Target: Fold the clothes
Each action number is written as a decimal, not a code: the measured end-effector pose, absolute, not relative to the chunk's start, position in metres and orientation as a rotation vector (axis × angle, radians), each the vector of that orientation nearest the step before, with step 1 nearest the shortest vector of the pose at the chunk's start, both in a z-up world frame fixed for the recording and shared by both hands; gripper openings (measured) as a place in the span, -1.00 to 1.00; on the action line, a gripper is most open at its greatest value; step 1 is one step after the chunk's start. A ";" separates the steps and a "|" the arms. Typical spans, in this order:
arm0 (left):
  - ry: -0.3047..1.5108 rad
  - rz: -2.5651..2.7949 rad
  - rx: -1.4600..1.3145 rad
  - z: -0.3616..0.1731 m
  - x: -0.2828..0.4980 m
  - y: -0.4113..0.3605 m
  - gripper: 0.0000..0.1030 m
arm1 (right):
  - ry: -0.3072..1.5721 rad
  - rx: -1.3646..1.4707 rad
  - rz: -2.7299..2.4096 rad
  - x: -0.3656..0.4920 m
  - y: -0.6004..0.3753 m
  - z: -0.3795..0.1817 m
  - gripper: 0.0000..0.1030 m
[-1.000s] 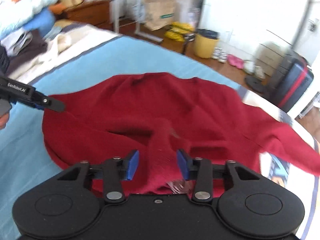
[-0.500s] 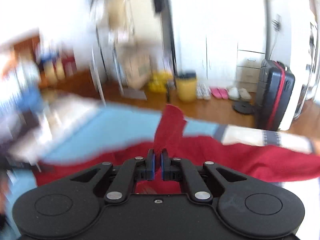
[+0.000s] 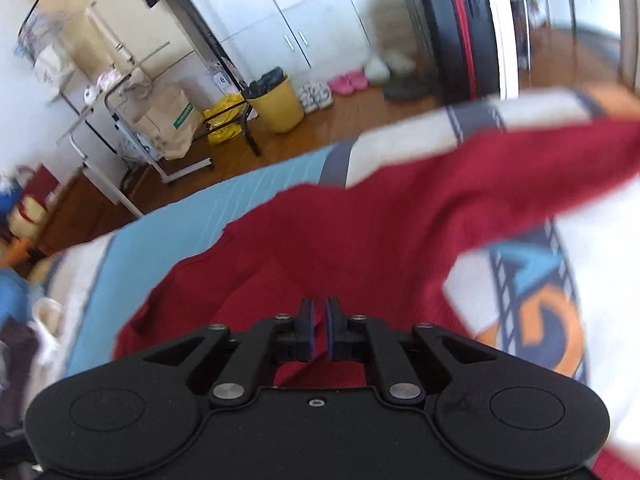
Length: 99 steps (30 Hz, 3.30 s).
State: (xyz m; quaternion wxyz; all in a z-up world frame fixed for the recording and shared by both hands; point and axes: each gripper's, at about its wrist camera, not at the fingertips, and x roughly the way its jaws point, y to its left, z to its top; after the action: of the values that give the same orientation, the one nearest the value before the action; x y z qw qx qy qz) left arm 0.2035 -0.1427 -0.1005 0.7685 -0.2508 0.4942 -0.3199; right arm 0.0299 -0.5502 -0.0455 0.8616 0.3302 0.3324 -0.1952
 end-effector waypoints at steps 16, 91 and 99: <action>0.964 -0.770 -0.227 -0.074 0.178 -0.151 -0.40 | 0.819 0.724 -0.379 0.070 -0.547 -0.080 -0.12; 0.949 -0.802 -0.074 -0.046 0.127 -0.160 0.00 | 0.809 0.056 -0.506 0.066 -0.534 -0.027 -0.89; 0.868 -0.651 0.063 -0.065 0.197 -0.221 -0.06 | 0.788 0.013 -0.467 0.071 -0.521 -0.017 -0.89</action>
State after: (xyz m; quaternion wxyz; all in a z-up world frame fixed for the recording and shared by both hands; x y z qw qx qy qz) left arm 0.1974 -0.2211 -0.0653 0.8560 0.0298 0.4128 -0.3098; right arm 0.0715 -0.5208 -0.0174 0.8968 0.0064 0.3805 -0.2256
